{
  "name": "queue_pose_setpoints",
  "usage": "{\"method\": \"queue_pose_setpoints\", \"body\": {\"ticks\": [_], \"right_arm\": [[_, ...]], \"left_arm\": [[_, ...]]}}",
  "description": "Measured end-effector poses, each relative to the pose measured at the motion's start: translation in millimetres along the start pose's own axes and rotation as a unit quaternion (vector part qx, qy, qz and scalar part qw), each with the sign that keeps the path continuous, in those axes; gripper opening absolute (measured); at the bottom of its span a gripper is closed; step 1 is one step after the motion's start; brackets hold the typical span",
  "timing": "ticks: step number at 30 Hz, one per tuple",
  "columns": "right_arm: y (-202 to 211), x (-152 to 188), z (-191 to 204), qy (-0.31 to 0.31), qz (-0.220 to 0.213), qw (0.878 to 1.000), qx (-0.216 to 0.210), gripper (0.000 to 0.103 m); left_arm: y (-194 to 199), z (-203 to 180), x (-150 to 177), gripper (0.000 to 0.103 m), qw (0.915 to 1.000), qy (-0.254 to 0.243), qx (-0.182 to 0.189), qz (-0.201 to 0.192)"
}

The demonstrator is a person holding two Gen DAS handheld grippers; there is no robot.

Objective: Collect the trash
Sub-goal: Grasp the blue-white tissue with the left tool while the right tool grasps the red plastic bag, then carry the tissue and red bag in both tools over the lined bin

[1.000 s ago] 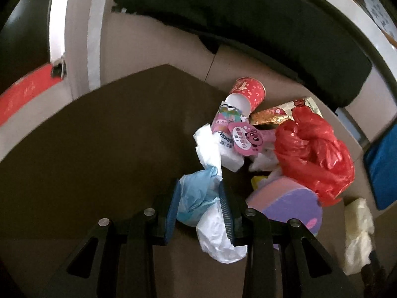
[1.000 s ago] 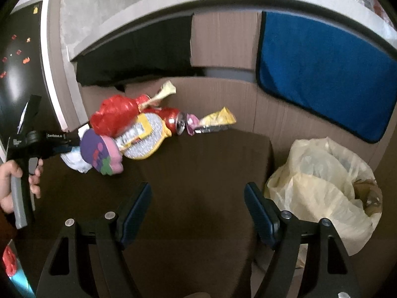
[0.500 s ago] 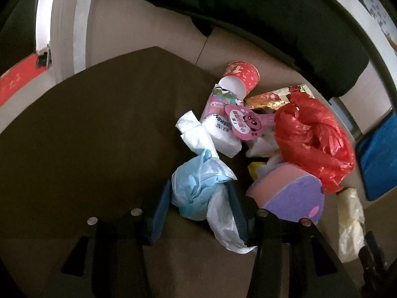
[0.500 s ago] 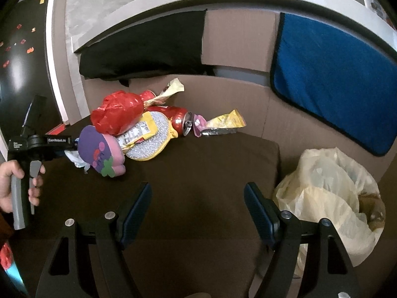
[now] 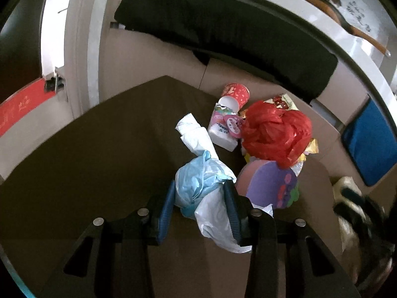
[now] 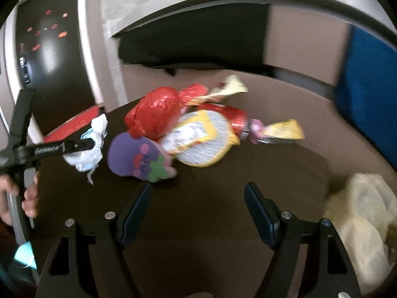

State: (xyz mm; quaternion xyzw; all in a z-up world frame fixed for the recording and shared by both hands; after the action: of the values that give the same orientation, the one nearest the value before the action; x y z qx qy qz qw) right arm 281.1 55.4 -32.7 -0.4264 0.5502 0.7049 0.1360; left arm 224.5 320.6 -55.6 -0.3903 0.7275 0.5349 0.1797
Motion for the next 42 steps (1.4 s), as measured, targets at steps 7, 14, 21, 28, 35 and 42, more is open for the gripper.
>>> {"method": "queue_pose_setpoints", "body": {"ticks": [7, 14, 21, 28, 35, 42], "right_arm": [[-15, -38, 31, 0.011, -0.026, 0.999, -0.019, 0.074], [-40, -83, 44, -0.011, -0.062, 0.998, -0.002, 0.074], [-106, -78, 32, -0.059, 0.034, 0.997, -0.039, 0.073], [-57, -56, 21, -0.03, 0.007, 0.999, -0.013, 0.045], [20, -31, -3, -0.013, -0.037, 0.999, 0.017, 0.044], [68, -20, -32, -0.015, -0.066, 0.996, 0.057, 0.044]], "left_arm": [[23, 16, 13, 0.041, 0.9999, -0.003, 0.006, -0.014], [34, 18, 18, 0.041, 0.9993, 0.014, -0.005, -0.036], [38, 19, 21, 0.041, 0.999, 0.016, 0.006, -0.041], [36, -5, 23, 0.041, 0.9989, -0.003, -0.009, -0.045], [43, -46, 23, 0.041, 0.9977, -0.026, -0.015, -0.061], [63, -113, 10, 0.041, 0.99, -0.101, 0.005, -0.099]]}}
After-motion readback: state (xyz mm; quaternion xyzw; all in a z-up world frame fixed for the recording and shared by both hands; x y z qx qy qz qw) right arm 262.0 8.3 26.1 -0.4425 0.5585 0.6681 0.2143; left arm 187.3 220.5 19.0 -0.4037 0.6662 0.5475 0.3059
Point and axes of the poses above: each gripper's, at about its wrist camera, not at the fingertips, and y roughly against the way its jaws point, z to its left, x to its underside, the point moved 1 cm from there along -y, roughly the way its jaws point, and after that the axes turned 5 degrees about x, right-handed, at the moved point
